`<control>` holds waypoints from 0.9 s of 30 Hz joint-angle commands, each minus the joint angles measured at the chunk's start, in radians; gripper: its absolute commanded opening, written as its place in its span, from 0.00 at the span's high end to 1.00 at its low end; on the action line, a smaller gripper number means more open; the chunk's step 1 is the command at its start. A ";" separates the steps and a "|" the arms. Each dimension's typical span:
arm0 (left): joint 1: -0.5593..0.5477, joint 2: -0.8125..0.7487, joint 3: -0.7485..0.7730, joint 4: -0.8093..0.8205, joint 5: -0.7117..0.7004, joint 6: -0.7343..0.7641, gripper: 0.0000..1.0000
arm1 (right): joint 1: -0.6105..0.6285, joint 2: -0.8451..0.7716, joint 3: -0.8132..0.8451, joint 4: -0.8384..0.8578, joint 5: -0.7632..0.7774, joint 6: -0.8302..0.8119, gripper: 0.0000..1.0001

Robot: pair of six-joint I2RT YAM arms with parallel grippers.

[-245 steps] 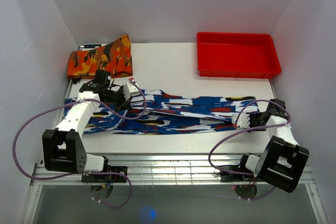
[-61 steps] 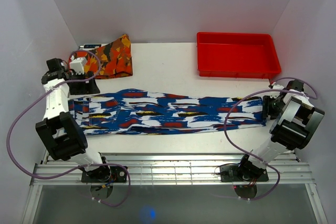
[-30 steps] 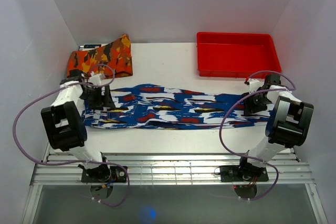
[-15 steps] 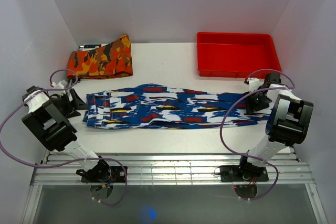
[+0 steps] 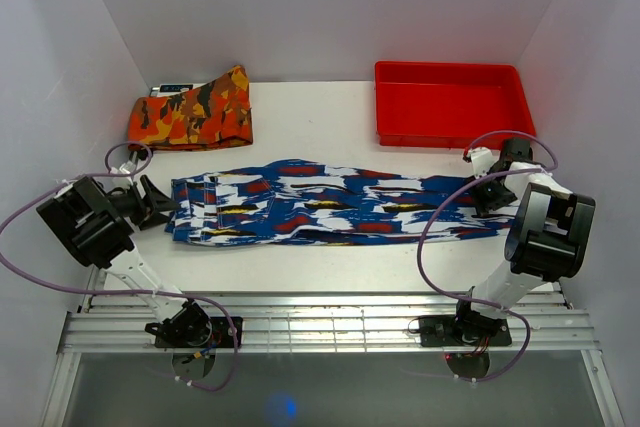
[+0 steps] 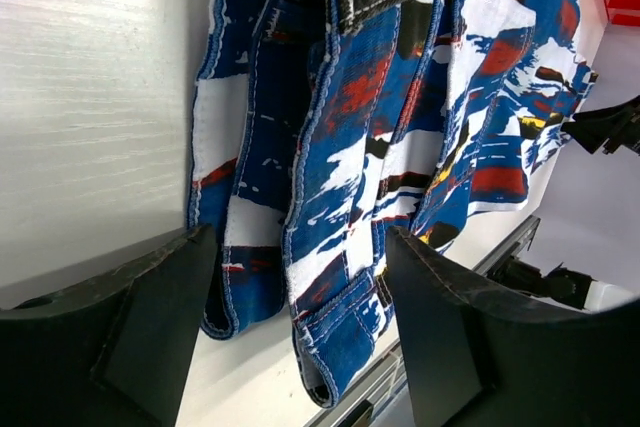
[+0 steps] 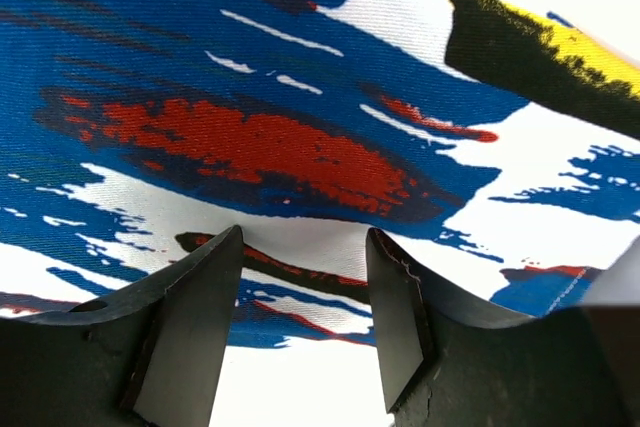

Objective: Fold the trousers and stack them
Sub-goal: Fold the trousers

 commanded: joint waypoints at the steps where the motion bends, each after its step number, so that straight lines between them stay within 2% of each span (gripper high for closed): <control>1: -0.012 -0.007 -0.003 0.028 0.071 0.015 0.22 | -0.013 0.020 -0.063 0.072 0.122 -0.076 0.43; 8: -0.021 -0.050 0.000 -0.036 0.089 0.037 0.26 | -0.013 0.032 -0.071 0.104 0.119 -0.099 0.43; 14: -0.027 -0.102 0.010 -0.081 0.053 0.043 0.22 | -0.009 0.025 -0.059 0.094 0.113 -0.104 0.43; 18: -0.028 -0.119 -0.007 -0.105 0.079 0.041 0.22 | -0.006 0.005 -0.060 0.089 0.107 -0.105 0.43; 27: -0.053 -0.095 -0.088 0.048 -0.009 -0.049 0.22 | 0.010 -0.015 -0.063 0.081 0.115 -0.108 0.43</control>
